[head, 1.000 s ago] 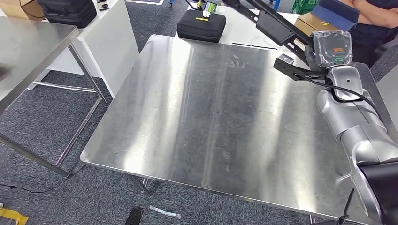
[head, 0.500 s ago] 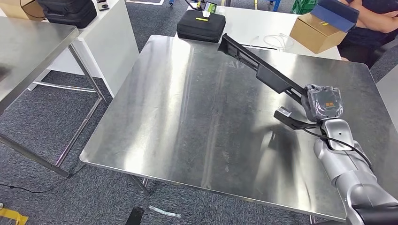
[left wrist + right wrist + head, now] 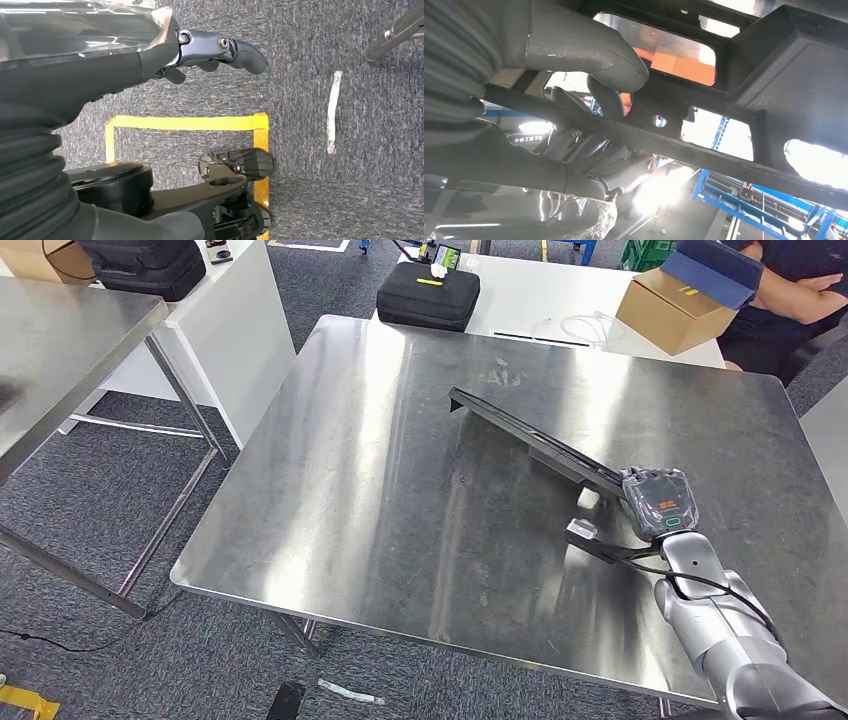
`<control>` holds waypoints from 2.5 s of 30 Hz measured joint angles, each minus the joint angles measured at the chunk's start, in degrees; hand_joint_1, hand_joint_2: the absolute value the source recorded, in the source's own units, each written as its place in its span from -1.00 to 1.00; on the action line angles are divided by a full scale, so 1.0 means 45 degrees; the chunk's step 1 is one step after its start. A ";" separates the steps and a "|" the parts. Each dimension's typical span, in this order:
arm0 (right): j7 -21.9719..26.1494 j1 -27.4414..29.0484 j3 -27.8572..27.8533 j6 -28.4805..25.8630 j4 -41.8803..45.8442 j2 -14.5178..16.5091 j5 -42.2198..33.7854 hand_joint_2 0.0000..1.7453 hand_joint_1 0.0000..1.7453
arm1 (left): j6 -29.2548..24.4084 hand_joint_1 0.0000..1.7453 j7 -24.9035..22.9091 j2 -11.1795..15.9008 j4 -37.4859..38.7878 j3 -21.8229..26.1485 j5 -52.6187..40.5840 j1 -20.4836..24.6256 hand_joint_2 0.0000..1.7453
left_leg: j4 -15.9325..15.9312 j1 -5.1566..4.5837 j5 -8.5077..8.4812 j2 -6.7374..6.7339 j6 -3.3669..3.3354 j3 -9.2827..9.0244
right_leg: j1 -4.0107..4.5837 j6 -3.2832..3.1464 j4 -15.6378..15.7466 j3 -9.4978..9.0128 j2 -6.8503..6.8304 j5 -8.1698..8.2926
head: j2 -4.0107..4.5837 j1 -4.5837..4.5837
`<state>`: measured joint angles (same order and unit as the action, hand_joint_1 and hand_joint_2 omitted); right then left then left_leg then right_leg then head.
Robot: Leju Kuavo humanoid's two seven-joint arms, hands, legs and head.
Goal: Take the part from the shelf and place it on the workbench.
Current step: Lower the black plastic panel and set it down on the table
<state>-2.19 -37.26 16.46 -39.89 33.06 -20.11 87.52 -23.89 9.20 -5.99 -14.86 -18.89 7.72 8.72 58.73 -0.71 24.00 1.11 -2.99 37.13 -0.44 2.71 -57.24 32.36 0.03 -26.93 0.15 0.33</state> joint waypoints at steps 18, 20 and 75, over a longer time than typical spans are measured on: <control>0.0022 -0.0226 0.0117 0.0000 -0.0202 0.0289 0.0122 -1.00 -1.00 | -0.0520 -1.00 -0.0029 -0.0007 0.0002 0.0179 -0.0316 -0.0027 -1.00 | 0.0000 0.0001 0.0000 0.0004 0.0001 0.0002 | 0.0001 0.0000 -0.0001 0.0000 -0.0002 -0.0001 | 0.0000 -0.0001; 0.0103 -0.0264 0.0102 0.0000 -0.0204 0.0304 -0.0086 -1.00 -1.00 | -0.0485 -1.00 -0.0069 -0.0004 0.0001 0.0155 -0.0357 -0.0028 -1.00 | 0.0000 0.0000 0.0000 0.0003 0.0001 0.0003 | 0.0001 0.0000 -0.0002 0.0000 -0.0001 0.0000 | 0.0000 -0.0002; 0.2700 -0.0915 -0.5026 0.2701 0.1448 -0.4411 -1.2149 -1.00 -1.00 | -0.0912 -1.00 0.1311 0.0192 0.0015 0.0006 0.0243 -0.0794 -1.00 | 0.0007 -0.0045 0.0064 0.0033 -0.0062 -0.0036 | -0.0027 0.0060 0.0018 -0.0061 -0.0025 -0.0028 | 0.0000 0.0004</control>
<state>9.96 -41.38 -6.15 -27.74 39.58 -39.96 32.84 -28.00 15.10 -5.13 -14.80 -18.86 8.81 5.15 58.77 -0.91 24.29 1.26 -3.27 36.97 -0.56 2.98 -57.16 32.08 -0.08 -27.06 0.15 0.34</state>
